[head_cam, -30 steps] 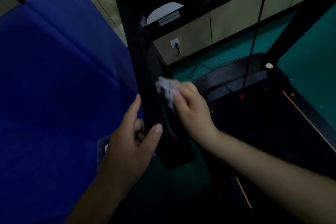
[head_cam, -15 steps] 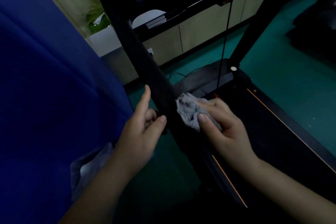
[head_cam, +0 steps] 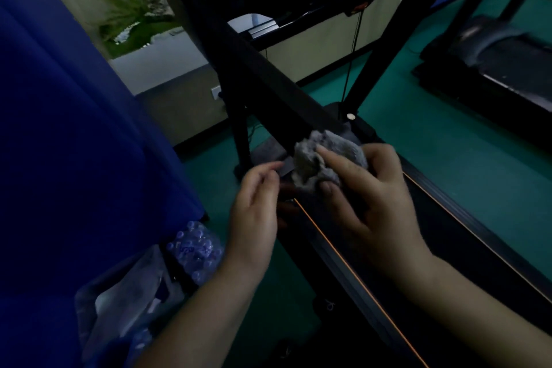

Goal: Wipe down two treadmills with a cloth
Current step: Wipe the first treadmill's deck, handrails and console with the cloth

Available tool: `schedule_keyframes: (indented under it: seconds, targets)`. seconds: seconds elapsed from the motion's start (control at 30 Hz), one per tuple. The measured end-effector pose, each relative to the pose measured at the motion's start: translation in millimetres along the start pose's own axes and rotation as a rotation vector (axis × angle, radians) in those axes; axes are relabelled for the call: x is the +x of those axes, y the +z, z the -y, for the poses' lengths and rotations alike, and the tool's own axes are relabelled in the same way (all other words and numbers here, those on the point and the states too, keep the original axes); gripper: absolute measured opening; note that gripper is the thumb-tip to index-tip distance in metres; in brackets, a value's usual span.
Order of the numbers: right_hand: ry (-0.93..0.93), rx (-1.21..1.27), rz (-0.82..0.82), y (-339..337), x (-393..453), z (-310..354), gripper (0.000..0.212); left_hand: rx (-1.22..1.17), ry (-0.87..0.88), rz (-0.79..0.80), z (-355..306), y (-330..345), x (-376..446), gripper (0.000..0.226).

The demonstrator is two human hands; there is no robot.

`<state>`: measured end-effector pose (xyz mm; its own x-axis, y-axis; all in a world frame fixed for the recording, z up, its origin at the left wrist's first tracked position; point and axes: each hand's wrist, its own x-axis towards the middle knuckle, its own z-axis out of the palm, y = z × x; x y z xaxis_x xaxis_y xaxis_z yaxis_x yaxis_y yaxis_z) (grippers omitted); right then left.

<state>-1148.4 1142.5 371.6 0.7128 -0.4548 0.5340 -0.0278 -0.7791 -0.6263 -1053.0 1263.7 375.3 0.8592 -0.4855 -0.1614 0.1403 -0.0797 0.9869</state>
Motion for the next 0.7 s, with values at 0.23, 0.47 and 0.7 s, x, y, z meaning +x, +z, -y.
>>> schedule_keyframes:
  seconds: [0.23, 0.47, 0.7]
  targets:
    - [-0.058, 0.134, 0.337, 21.4, 20.7, 41.4, 0.050, -0.527, -0.186, 0.034, -14.7, -12.8, -8.9, 0.031]
    - [0.277, 0.088, -0.090, -11.5, 49.8, -12.7, 0.022, -0.206, -0.004, -0.244, 30.4, 19.9, 13.9, 0.020]
    - [0.301, 0.044, 0.113, 6.9, 73.4, -23.0, 0.010, -0.191, 0.160, -0.292, 23.5, 89.9, 35.6, 0.046]
